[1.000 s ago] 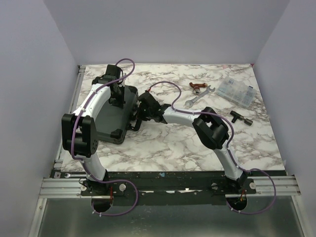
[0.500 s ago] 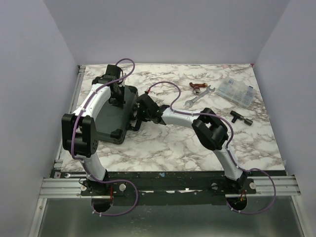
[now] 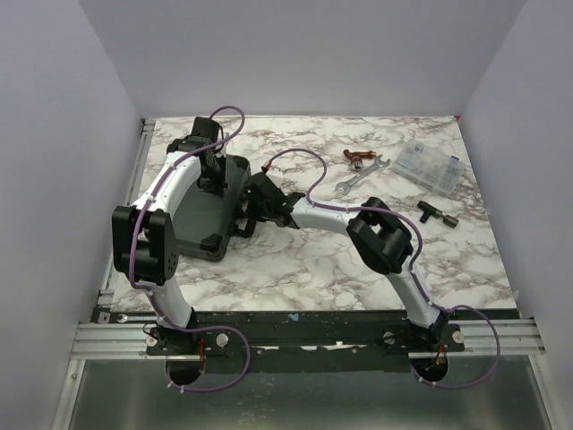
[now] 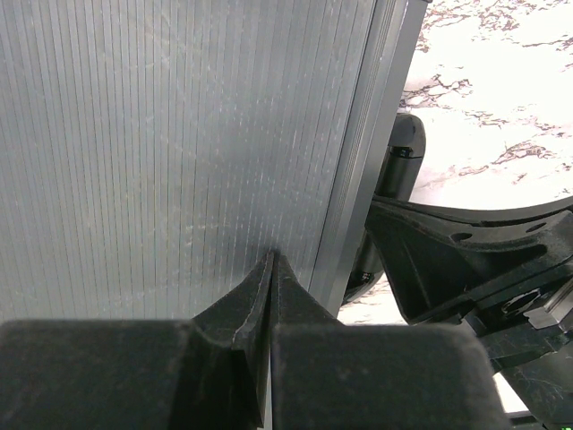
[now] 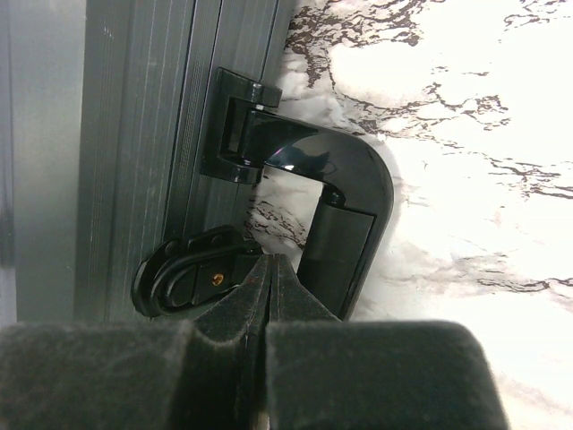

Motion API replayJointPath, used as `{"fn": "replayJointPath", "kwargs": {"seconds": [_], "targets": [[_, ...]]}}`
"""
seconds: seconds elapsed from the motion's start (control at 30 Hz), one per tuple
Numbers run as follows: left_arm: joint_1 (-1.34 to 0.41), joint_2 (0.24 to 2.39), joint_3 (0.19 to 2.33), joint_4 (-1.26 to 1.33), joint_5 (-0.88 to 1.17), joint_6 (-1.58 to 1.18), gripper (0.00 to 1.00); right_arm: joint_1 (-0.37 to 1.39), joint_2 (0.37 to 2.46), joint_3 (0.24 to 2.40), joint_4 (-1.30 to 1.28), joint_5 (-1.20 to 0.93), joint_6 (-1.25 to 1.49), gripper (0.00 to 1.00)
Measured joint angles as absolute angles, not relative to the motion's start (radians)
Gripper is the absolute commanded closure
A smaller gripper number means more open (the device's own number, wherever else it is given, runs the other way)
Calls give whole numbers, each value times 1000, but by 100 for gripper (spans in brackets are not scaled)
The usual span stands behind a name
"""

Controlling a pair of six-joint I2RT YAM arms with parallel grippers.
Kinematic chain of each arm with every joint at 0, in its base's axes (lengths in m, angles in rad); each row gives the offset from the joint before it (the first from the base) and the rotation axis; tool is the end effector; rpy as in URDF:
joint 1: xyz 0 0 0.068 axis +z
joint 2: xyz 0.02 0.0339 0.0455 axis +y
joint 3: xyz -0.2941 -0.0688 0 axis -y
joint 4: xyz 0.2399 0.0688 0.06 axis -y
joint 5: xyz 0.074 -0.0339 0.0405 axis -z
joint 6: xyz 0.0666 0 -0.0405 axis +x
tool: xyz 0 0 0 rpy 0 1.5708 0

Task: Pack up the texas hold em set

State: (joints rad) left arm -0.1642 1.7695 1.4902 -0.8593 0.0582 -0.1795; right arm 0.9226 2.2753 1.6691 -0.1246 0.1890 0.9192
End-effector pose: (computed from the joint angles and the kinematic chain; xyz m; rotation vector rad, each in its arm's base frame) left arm 0.3782 -0.0666 0.2658 -0.0034 2.7200 -0.1801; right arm 0.3394 0.4274 0.1572 0.0973 2.3962 0.7144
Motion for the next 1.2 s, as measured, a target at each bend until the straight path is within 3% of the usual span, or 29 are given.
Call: {"fn": "replayJointPath", "kwargs": {"seconds": [0.87,1.2], "targets": [[-166,1773,1494,-865,59,-176,100,936,2317,1674,-64,223,977,99],[-166,1773,1494,-865,59,-175,100,927,2290,1570,97,182,974,99]]}}
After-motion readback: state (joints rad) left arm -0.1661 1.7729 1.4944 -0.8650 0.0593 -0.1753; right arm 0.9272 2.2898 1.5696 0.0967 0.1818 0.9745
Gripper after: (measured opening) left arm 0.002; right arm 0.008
